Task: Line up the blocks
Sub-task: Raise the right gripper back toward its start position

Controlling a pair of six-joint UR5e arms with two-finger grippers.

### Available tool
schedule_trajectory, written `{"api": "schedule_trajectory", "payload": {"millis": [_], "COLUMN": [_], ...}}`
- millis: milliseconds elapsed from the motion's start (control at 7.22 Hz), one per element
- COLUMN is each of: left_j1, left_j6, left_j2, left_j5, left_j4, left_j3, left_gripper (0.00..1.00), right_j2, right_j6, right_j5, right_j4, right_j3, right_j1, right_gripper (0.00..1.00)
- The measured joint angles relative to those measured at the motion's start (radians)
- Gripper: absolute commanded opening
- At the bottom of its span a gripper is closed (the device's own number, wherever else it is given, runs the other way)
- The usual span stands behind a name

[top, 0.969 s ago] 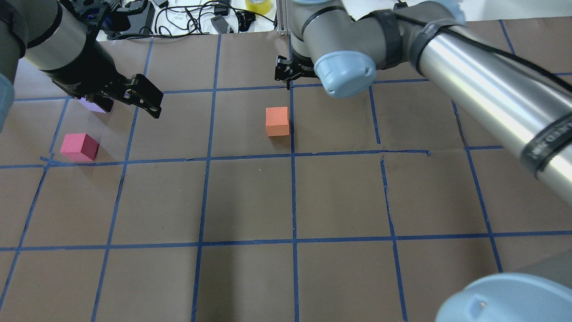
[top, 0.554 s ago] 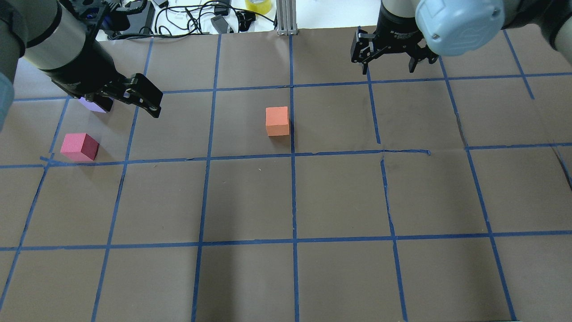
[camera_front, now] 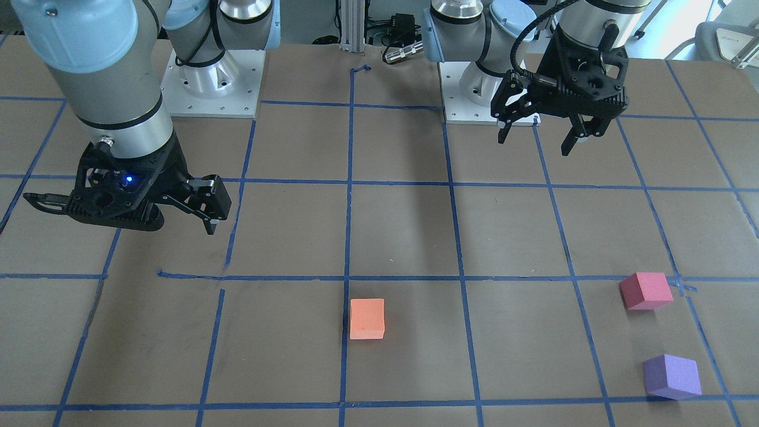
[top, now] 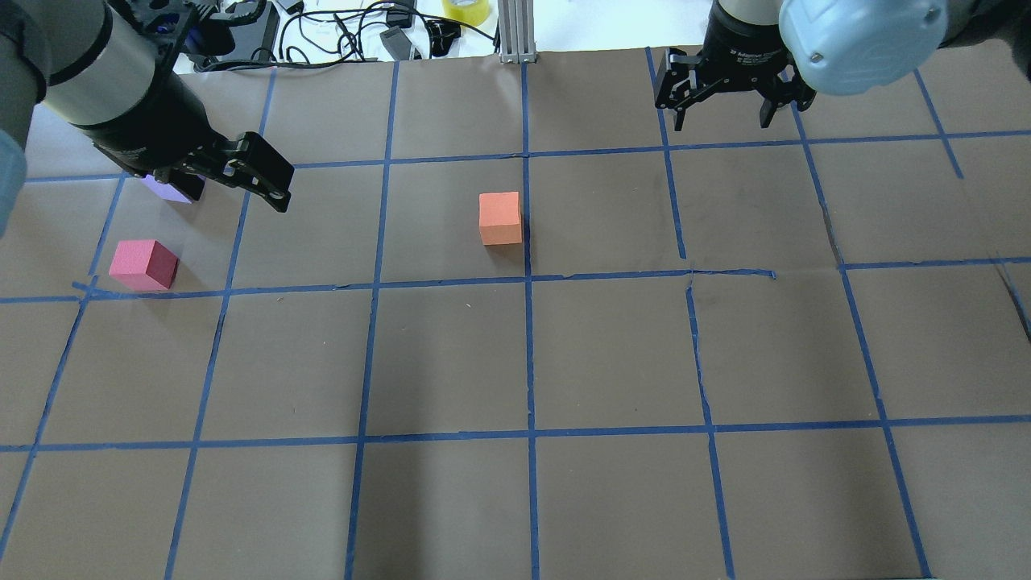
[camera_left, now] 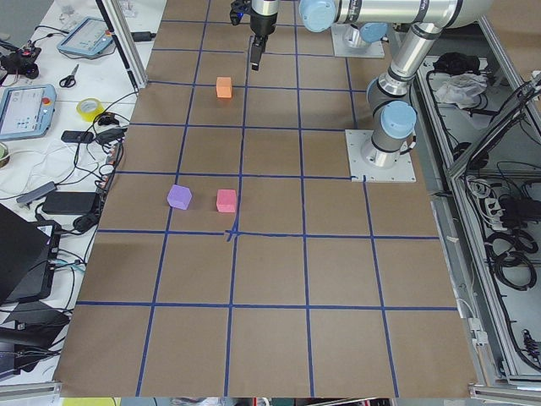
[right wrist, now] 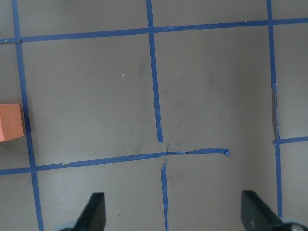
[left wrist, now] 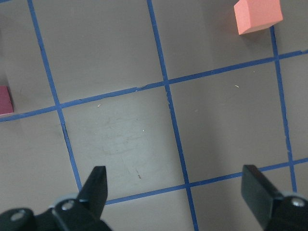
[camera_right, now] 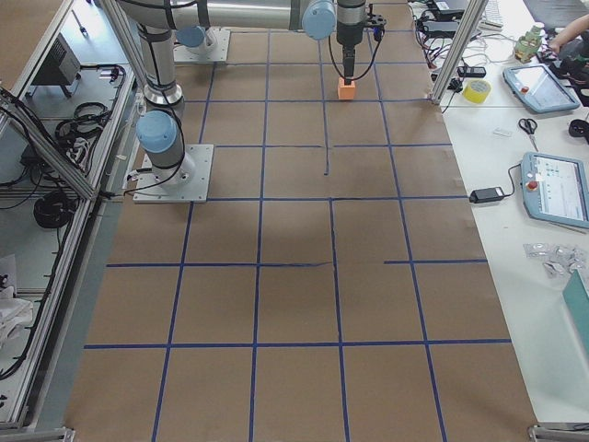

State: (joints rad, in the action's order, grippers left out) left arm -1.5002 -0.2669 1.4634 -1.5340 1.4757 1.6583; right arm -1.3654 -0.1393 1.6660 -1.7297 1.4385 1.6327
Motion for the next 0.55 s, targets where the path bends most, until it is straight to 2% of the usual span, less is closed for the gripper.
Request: {"api": "schedule_trajectory", "payload": {"millis": [554], "left_j1": [-0.006], "left_j6": [0.004], "left_j2": [0.024], "left_j5": [0.001], "left_j4": [-0.020], "left_j3": [-0.010], "left_gripper": [1.00], "right_j2": [-0.006], "right_j6": [-0.001], "right_j5": [0.019], "right_j4": [0.010], "right_j3": [0.000], "right_j1": [-0.007], "right_gripper": [1.00]}}
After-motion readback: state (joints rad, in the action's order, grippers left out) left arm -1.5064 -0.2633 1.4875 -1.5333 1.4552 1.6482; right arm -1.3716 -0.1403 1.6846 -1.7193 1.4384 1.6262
